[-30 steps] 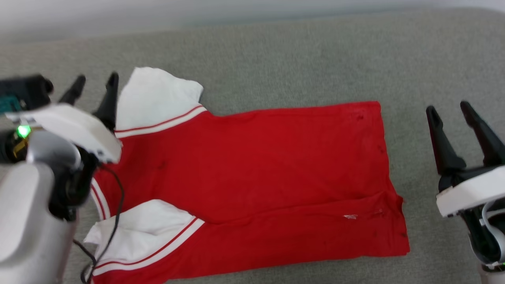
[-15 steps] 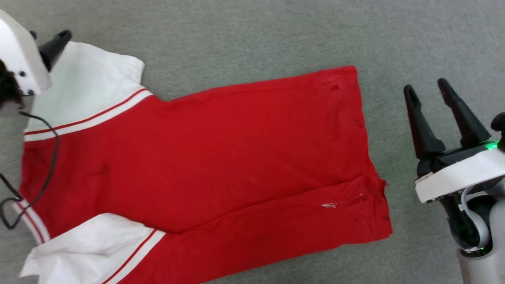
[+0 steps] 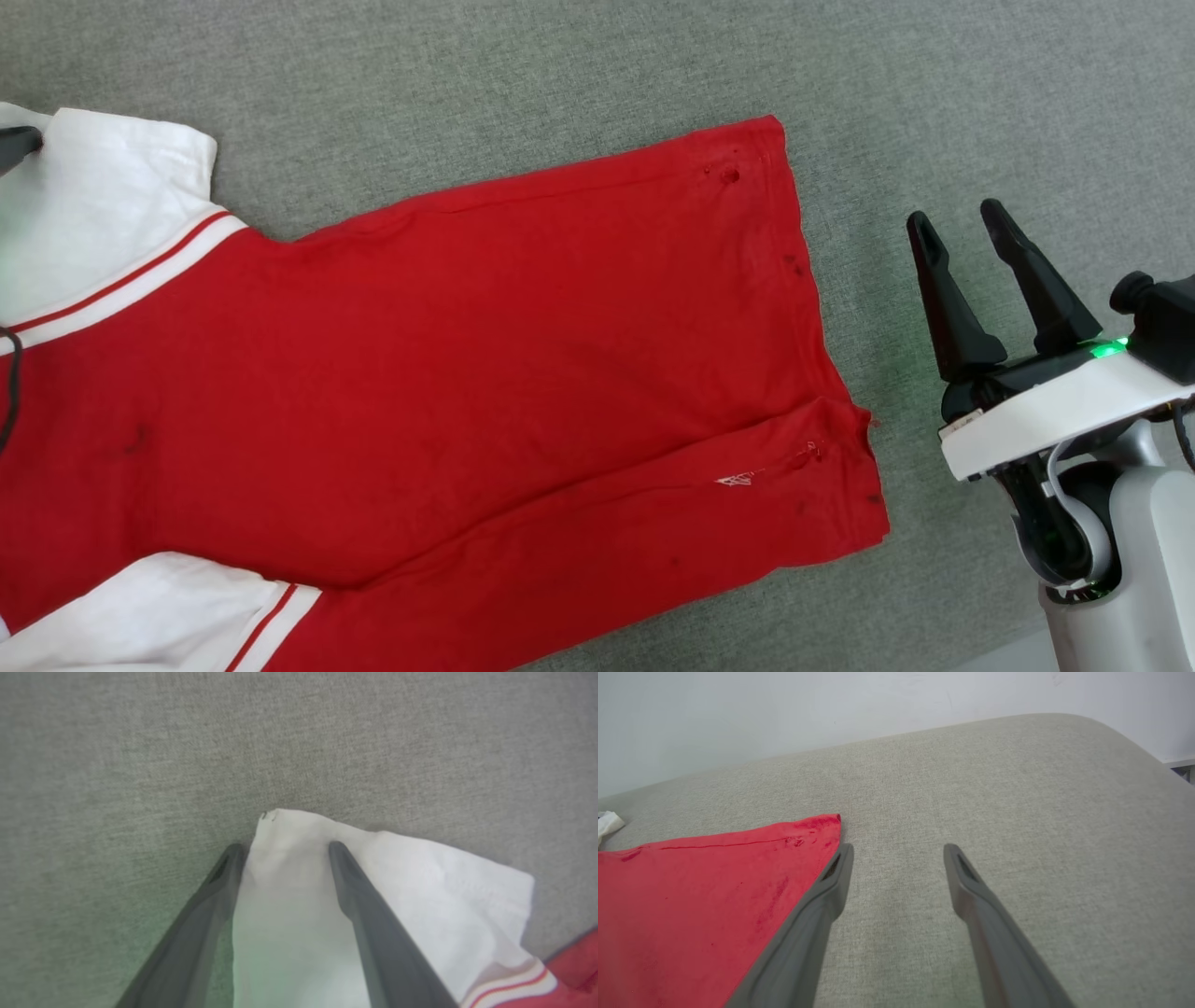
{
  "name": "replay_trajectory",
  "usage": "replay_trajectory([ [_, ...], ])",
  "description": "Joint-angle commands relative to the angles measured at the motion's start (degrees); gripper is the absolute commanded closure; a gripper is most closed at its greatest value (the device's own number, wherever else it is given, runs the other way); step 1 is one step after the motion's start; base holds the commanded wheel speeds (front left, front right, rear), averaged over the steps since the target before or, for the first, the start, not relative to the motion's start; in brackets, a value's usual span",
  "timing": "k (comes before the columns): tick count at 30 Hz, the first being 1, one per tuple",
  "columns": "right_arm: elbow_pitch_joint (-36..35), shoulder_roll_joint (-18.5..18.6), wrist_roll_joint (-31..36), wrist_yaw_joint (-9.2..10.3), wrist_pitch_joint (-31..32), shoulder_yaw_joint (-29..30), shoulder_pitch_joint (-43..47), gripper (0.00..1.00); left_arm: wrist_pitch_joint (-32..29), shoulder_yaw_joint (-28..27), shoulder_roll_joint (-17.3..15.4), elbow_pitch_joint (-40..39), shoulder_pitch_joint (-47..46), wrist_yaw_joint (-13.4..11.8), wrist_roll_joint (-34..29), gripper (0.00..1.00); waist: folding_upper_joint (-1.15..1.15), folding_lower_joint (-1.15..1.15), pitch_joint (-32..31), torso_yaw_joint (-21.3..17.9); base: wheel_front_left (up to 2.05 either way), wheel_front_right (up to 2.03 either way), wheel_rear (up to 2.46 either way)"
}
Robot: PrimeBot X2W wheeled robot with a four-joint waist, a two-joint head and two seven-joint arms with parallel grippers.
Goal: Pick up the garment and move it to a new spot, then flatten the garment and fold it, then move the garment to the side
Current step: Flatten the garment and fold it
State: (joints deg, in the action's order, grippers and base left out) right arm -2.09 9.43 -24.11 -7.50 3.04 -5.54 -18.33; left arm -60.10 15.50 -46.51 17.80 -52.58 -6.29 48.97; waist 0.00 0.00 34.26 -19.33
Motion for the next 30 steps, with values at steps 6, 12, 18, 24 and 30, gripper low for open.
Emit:
replay_trajectory([
  [6,0.7,1.7,-3.2,0.02,1.6,-0.6,-2.4,0.00,1.1,1.6,3.5,0.7,5.5,-0.2,1.0,1.00,0.00,0.00,-0.5,0.9,0.00,0.00,0.00],
  [12,2.9,4.9,-8.3,0.02,9.7,0.4,-5.7,0.00,5.7,1.8,5.5,0.6,3.5,1.6,0.2,1.00,0.00,0.00,-3.0,4.1,0.00,0.00,0.00],
  [18,6.0,9.0,-11.4,0.02,25.0,1.4,-10.6,0.00,10.2,3.4,8.9,0.7,-0.7,4.0,-1.3,1.00,0.00,0.00,-4.2,8.9,0.00,0.00,0.00],
  [24,7.6,10.6,-12.5,0.02,39.9,2.5,-15.2,0.00,13.9,4.9,12.0,-0.2,-3.7,5.4,-2.8,1.00,0.00,0.00,-2.9,12.9,0.00,0.00,0.00],
  [30,9.8,10.4,-10.5,0.02,48.2,3.5,-19.5,0.00,16.1,6.0,13.7,-1.5,-5.7,6.6,-3.9,1.00,0.00,0.00,-0.7,15.8,0.00,0.00,0.00],
])
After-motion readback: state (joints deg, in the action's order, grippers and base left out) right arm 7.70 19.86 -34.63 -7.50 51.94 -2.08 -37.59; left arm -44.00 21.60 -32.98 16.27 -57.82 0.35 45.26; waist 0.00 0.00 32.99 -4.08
